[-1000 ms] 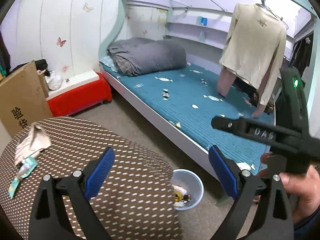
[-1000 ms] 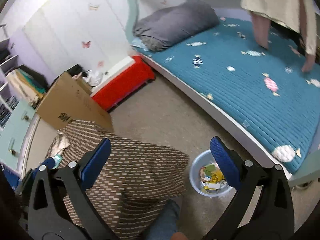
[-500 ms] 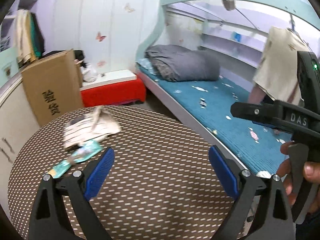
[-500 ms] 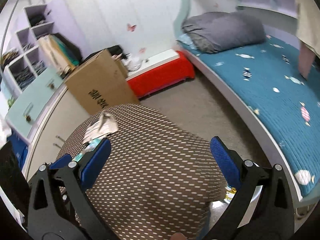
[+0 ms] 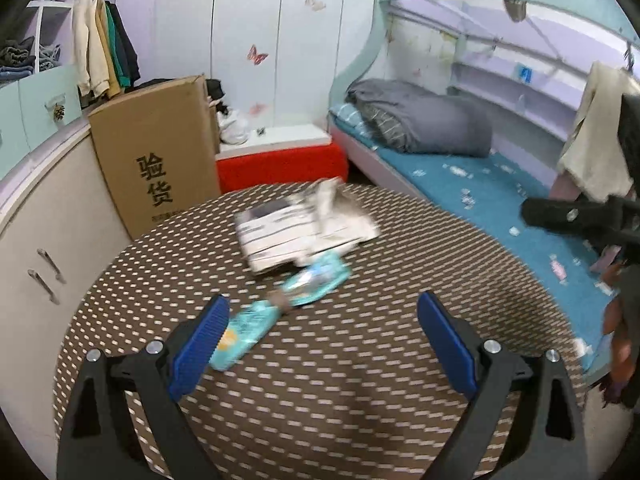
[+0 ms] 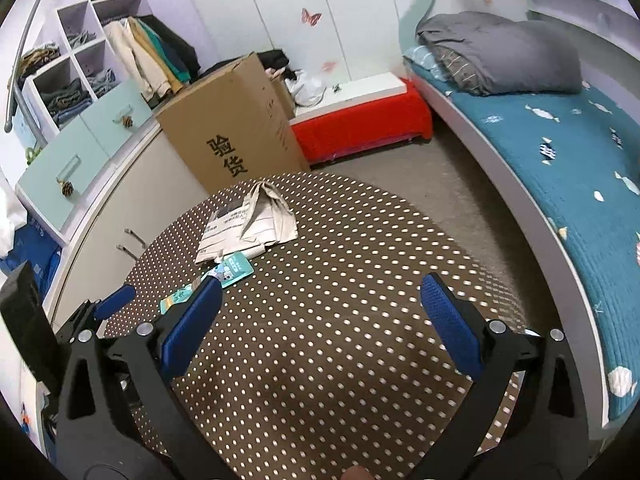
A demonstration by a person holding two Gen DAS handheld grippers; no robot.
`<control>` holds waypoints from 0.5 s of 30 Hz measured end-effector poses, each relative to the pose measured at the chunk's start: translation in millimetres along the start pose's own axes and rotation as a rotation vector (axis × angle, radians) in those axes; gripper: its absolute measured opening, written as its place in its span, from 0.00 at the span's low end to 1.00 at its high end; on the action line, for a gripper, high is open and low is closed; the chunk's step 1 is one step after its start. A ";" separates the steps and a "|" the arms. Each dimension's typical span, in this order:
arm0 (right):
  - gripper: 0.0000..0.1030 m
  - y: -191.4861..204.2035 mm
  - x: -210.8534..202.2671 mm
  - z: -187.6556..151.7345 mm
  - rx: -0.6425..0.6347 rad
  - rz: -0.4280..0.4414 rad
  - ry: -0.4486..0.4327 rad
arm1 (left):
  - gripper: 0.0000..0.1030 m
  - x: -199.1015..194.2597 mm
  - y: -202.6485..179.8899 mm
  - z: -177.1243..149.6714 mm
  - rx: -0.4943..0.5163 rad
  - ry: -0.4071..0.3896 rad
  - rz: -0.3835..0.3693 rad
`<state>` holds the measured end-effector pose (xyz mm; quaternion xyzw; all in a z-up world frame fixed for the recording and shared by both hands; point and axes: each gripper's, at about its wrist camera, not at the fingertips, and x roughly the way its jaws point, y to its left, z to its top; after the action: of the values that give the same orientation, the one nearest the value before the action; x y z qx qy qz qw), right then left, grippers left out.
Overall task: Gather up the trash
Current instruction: 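Move both empty tools back over the table, then grasp the teal snack tube with the left tool while the right tool grasps the newspaper bundle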
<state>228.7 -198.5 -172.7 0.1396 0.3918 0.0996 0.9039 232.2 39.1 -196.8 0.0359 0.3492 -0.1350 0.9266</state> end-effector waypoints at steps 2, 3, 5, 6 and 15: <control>0.94 4.1 19.9 5.7 -0.007 0.005 0.019 | 0.90 15.1 11.4 -1.9 0.027 0.027 0.026; 0.94 5.8 29.1 8.8 -0.008 0.006 0.029 | 0.90 22.5 17.7 -2.6 0.035 0.040 0.032; 0.94 11.5 49.1 16.6 -0.014 0.011 0.048 | 0.90 37.4 29.0 -2.3 0.049 0.066 0.038; 0.94 16.0 62.6 21.7 -0.026 0.018 0.055 | 0.90 41.5 31.1 -2.2 0.054 0.070 0.036; 0.94 52.6 149.9 52.7 -0.129 0.029 0.110 | 0.58 75.8 32.3 -2.4 0.123 0.151 -0.050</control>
<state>364.6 -114.8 -222.9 0.0812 0.4317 0.1454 0.8865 294.1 53.5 -249.2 0.0940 0.4098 -0.1760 0.8901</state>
